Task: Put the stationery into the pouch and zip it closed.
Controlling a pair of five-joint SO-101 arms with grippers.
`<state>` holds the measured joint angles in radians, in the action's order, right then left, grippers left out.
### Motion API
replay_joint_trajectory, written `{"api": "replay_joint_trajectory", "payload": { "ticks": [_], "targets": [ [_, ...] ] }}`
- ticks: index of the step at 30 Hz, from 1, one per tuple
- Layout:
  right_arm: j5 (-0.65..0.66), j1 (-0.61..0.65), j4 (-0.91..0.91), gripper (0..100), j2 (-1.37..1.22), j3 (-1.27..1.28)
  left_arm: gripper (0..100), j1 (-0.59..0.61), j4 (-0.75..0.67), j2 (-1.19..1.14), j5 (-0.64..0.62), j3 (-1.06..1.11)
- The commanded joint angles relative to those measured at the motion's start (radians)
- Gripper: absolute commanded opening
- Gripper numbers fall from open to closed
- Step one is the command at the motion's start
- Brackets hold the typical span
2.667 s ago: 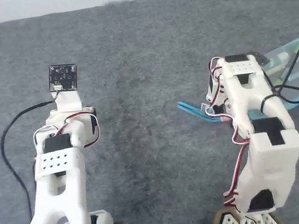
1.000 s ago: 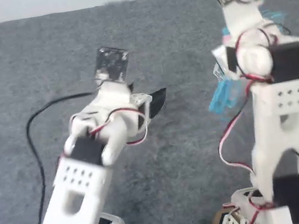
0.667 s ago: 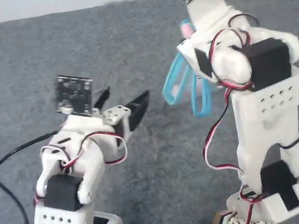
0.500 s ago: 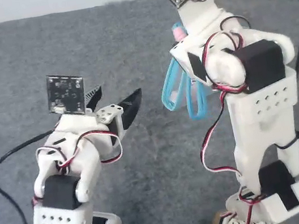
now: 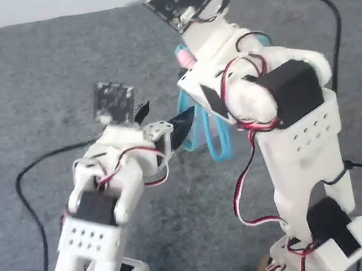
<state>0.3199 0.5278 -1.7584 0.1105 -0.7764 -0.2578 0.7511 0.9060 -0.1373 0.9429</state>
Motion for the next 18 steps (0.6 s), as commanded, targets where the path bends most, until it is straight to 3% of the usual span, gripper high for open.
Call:
{"api": "replay_joint_trajectory", "payload": {
  "ticks": [1, 9, 14, 18],
  "targets": [
    [0.012, 0.015, -0.039, 0.6, 0.081, -0.058, 29, -0.005, -0.034, -0.117, -0.015, -0.084],
    [0.014, 0.008, -0.041, 0.6, 0.127, -0.038, 27, -0.012, -0.087, -0.17, -0.011, -0.041],
    [0.023, 0.01, -0.039, 0.9, 0.143, 0.084, 3, 0.008, -0.157, -0.166, -0.008, -0.015],
    [0.121, 0.013, -0.039, 1.0, 0.193, 0.258, 1, 0.106, -0.166, -0.167, -0.009, -0.035]
  ]
}}
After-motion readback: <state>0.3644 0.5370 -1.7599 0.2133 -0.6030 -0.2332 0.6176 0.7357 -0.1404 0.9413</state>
